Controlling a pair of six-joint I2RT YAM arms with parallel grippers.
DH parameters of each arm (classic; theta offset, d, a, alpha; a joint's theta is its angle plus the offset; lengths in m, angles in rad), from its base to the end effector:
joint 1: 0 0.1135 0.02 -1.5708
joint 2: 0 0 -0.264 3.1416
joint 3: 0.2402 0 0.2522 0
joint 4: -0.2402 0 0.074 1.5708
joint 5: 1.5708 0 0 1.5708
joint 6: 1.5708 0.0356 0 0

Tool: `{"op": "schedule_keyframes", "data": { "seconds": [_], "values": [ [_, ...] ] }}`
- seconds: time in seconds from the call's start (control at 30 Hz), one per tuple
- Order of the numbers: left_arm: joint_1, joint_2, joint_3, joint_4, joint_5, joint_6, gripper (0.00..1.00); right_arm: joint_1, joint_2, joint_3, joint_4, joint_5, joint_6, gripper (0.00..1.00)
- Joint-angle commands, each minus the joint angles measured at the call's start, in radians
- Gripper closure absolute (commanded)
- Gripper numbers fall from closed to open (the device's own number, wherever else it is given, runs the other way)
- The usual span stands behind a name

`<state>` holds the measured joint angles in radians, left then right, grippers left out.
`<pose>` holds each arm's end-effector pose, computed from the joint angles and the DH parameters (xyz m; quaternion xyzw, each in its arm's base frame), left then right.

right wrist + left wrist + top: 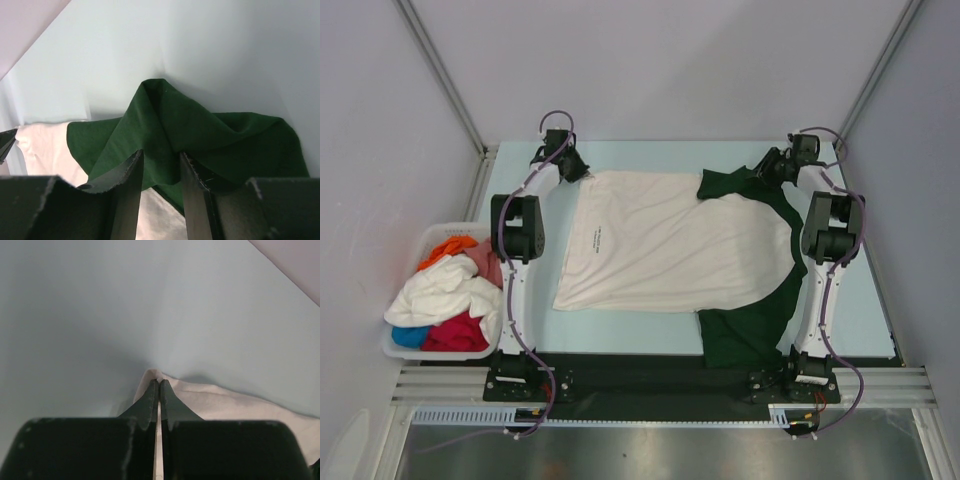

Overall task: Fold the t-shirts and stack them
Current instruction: Fold the tshirt

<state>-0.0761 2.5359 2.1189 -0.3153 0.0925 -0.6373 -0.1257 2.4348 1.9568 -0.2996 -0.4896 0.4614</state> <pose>0.5648 -0.0464 0.1463 -0.2346 0.8819 -0.1816 0.3663 0.5388 -0.0512 0.1516 0.1693 0.8837 0.2830 0.3322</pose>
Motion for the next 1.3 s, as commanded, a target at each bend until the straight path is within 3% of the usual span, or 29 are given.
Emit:
{"op": "schedule_keyframes", "data": {
  "seconds": [0.0, 0.17, 0.3, 0.47, 0.57, 0.73, 0.8, 1.07, 1.27],
  "values": [
    [0.002, -0.091, -0.017, 0.013, 0.012, -0.01, 1.0, 0.005, -0.046, -0.039, 0.027, -0.006, -0.01, 0.61],
    [0.002, -0.104, -0.04, 0.019, 0.01, -0.013, 1.0, 0.0, -0.071, -0.065, 0.025, 0.005, -0.013, 0.76],
    [0.002, -0.112, -0.042, 0.019, 0.01, -0.007, 1.0, -0.005, -0.088, -0.065, 0.013, 0.011, -0.012, 0.77],
    [0.002, -0.123, -0.045, 0.016, 0.004, -0.001, 1.0, -0.014, -0.111, -0.026, -0.024, -0.004, 0.01, 0.98],
    [0.002, -0.123, -0.045, 0.015, 0.006, 0.001, 1.0, -0.017, -0.131, -0.01, -0.067, -0.007, 0.028, 0.99],
    [0.002, -0.118, -0.042, 0.016, 0.01, -0.005, 1.0, -0.028, -0.131, -0.003, -0.079, -0.043, 0.037, 0.79],
    [0.002, -0.118, -0.042, 0.018, 0.01, -0.005, 1.0, -0.031, -0.128, -0.007, -0.07, -0.052, 0.043, 1.0],
    [0.002, -0.127, -0.04, 0.015, 0.019, -0.002, 1.0, -0.034, -0.121, 0.051, -0.068, -0.044, 0.069, 1.0],
    [0.002, -0.16, -0.04, -0.028, 0.018, 0.019, 1.0, -0.061, -0.18, 0.091, -0.163, -0.043, 0.178, 1.0]
  ]
}}
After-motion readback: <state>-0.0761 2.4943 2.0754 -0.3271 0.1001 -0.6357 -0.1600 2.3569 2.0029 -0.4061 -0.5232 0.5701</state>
